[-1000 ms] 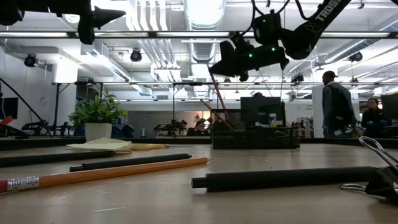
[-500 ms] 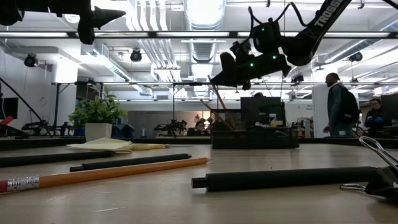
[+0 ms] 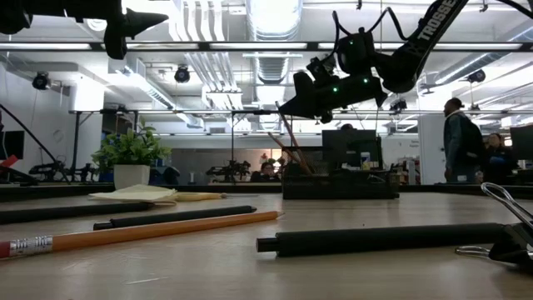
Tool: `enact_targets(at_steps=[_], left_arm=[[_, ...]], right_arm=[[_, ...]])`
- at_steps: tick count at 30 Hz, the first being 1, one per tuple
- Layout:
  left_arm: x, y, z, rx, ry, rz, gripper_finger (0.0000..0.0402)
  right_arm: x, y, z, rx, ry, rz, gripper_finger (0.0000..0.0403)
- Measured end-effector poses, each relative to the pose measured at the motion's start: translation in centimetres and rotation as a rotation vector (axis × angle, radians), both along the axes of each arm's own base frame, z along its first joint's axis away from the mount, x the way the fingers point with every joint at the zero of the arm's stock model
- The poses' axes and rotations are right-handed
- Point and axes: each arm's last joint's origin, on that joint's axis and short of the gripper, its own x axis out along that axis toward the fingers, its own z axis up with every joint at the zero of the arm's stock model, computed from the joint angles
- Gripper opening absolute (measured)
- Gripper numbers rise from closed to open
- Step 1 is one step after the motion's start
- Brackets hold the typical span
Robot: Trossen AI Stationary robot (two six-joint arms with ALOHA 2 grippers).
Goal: Pick and place office supplies into organizer
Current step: Put the right pencil into the desk organizer
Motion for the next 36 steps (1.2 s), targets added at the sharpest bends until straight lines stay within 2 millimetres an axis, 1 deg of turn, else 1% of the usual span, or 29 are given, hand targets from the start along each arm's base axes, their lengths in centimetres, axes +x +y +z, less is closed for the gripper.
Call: enact_targets(at_steps=[12,27,36], left_arm=[[0.0,0.0,0.0,-0.001,0.001,0.0,0.0157],[0.0,0.0,0.0,-0.002,0.0,-0.001,0.0157],[0.0,0.0,0.0,0.0,0.001,0.0,0.0157]], right_arm=[[-0.2,0.2,-1.3,0.021,0.138,0.043,0.0011],[-0.5,0.4,-2.2,0.067,0.208,0.058,0.0012],[-0.5,0.4,-2.2,0.072,0.213,0.058,0.0013]])
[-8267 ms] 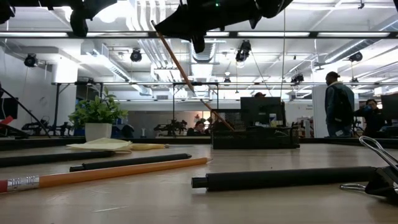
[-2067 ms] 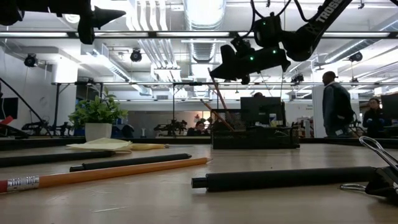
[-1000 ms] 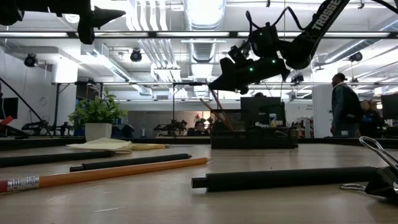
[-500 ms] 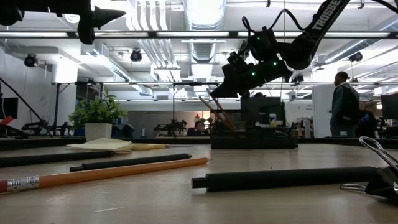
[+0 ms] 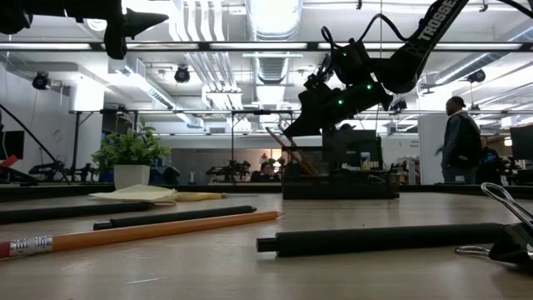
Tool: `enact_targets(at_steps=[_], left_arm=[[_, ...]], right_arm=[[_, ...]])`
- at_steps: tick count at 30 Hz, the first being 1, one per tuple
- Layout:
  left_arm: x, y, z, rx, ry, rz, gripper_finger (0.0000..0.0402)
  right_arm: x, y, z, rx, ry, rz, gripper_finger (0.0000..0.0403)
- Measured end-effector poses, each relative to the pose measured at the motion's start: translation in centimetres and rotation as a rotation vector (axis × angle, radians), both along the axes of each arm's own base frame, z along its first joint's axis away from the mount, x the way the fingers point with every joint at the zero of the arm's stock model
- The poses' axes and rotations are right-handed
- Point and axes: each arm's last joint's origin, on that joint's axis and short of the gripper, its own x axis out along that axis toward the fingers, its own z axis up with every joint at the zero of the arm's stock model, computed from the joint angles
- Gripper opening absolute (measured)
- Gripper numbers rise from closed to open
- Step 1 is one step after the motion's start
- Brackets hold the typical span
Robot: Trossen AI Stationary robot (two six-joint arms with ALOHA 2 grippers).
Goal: Pick and place office supplies into organizer
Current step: Put the right pencil into the desk organizer, then put the left binder clip into the desk organizer
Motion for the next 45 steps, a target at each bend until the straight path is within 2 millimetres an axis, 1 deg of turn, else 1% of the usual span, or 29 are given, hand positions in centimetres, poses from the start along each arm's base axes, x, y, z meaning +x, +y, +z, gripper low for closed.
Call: enact_targets(at_steps=[8,11,19,23,27,31,36,39,42,45], left_arm=[[0.0,0.0,0.0,0.0,0.0,0.0,0.0157],[0.0,0.0,0.0,0.0,0.0,0.0,0.0157],[0.0,0.0,0.0,0.001,0.001,0.0,0.0157],[0.0,0.0,0.0,0.001,0.001,0.0,0.0157],[0.0,0.0,0.0,0.001,0.001,0.0,0.0157],[0.0,0.0,0.0,0.001,0.001,0.0,0.0157],[0.0,0.0,0.0,0.001,0.001,0.0,0.0157],[0.0,0.0,0.0,0.001,0.002,0.0,0.0157],[0.0,0.0,0.0,0.001,0.002,0.0,0.0157],[0.0,0.0,0.0,0.001,0.002,0.0,0.0157]], right_arm=[[0.0,0.0,0.0,0.017,-0.006,-0.011,0.0016],[0.0,0.0,0.0,0.018,-0.007,-0.011,0.0031],[0.0,0.0,0.0,0.045,-0.015,-0.021,0.0086],[0.0,0.0,0.0,0.048,-0.017,-0.022,0.0101],[0.0,0.0,0.2,0.067,-0.03,-0.029,0.0108],[0.0,0.0,0.8,0.089,-0.065,-0.04,0.0108],[-0.1,0.1,2.4,0.075,-0.11,-0.037,0.0101],[-0.2,0.3,3.2,0.109,-0.145,-0.033,0.0096],[-0.4,0.7,4.0,0.147,-0.183,0.019,0.0092],[-0.4,1.6,4.9,0.166,-0.21,0.118,0.0089]])
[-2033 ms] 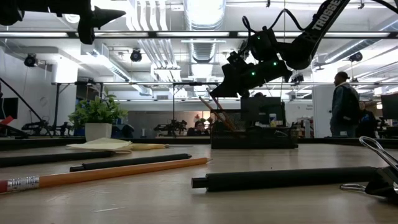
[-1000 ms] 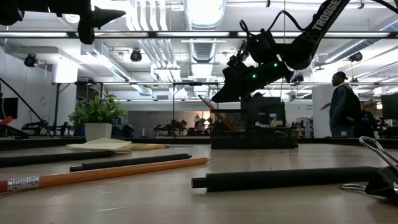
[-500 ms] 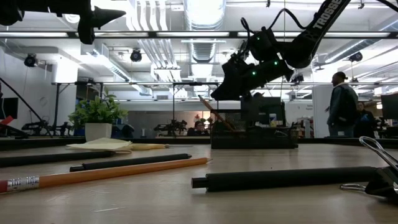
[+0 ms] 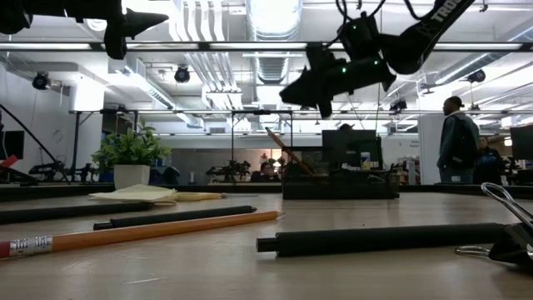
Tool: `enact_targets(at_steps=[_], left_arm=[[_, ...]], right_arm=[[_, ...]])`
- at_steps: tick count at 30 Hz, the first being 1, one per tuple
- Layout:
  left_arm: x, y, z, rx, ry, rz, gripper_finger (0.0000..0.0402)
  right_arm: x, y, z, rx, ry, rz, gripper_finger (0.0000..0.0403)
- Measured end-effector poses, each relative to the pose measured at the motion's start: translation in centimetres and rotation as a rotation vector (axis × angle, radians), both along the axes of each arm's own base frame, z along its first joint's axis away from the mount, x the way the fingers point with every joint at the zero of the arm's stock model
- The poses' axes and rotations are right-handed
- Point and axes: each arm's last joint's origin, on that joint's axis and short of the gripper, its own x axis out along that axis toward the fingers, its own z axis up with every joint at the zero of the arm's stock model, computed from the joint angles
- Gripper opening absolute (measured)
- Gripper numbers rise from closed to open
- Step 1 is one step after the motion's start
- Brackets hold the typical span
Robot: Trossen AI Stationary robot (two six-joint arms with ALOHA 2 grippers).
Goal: Pick and place office supplies into organizer
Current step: Put the left binder clip into the desk organizer
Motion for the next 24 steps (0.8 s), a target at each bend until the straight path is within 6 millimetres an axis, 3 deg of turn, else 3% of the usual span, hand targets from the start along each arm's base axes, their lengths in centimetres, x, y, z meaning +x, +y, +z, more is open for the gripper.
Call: enact_targets(at_steps=[12,24], left_arm=[[0.0,0.0,0.0,0.0,0.001,0.0,0.0157],[0.0,0.1,0.0,-0.005,0.001,0.019,0.0157]], right_arm=[[-1.3,4.8,3.1,-0.019,0.066,0.171,0.0074],[-2.2,9.6,4.1,-0.014,0.163,0.264,0.0084]])
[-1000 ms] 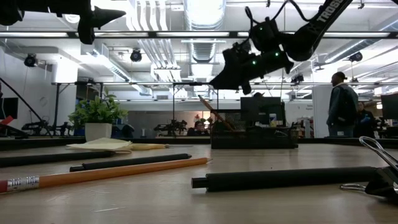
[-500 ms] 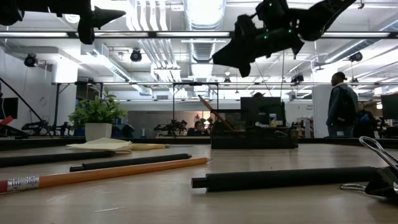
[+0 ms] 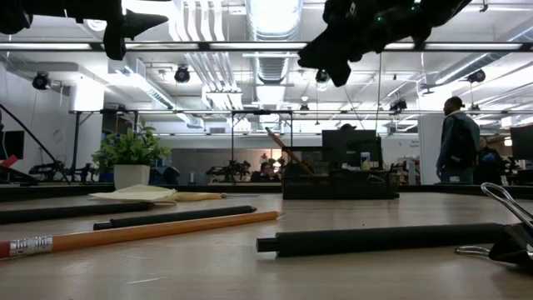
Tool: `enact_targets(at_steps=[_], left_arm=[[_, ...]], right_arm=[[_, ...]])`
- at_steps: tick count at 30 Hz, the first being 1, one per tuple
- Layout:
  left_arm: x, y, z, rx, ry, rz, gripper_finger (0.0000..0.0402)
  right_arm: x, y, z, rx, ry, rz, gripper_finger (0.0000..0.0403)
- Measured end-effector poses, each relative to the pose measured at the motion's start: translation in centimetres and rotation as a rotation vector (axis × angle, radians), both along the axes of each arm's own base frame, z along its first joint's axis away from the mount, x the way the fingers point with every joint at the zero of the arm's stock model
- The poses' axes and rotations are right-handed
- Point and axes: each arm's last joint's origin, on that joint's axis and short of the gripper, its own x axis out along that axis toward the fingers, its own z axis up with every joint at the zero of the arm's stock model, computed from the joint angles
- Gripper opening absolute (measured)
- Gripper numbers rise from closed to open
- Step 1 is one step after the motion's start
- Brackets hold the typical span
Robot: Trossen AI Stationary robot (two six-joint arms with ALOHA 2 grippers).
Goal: Pick and place office supplies into organizer
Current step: Put the left binder clip into the desk organizer
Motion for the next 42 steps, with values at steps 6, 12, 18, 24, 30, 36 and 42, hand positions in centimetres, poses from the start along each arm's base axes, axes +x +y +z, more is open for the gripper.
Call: enact_targets(at_steps=[6,12,18,24,30,36,42], left_arm=[[0.1,0.0,0.0,0.0,0.004,0.001,0.0157],[0.5,0.0,-0.3,-0.002,0.026,0.002,0.0157],[1.2,0.0,-0.8,-0.046,0.034,-0.011,0.0157],[1.7,0.0,-0.9,-0.085,0.01,-0.023,0.0157],[1.9,0.0,-1.1,-0.088,0.022,-0.023,0.0157],[1.9,0.0,-0.9,-0.086,0.004,-0.032,0.0157],[1.9,0.0,-0.9,-0.084,0.004,-0.037,0.0157]], right_arm=[[0.0,2.4,0.4,0.018,-0.006,0.065,0.0088],[0.0,4.9,0.0,0.012,0.039,0.113,0.01],[-0.1,7.0,-0.2,-0.008,0.064,0.128,0.012],[-0.1,8.6,0.0,0.006,0.062,0.174,0.0139],[-0.1,10.5,1.3,-0.025,0.039,0.163,0.0152],[0.1,12.7,2.5,-0.072,0.077,0.148,0.0153],[1.7,15.1,2.1,-0.06,0.237,0.187,0.0158]])
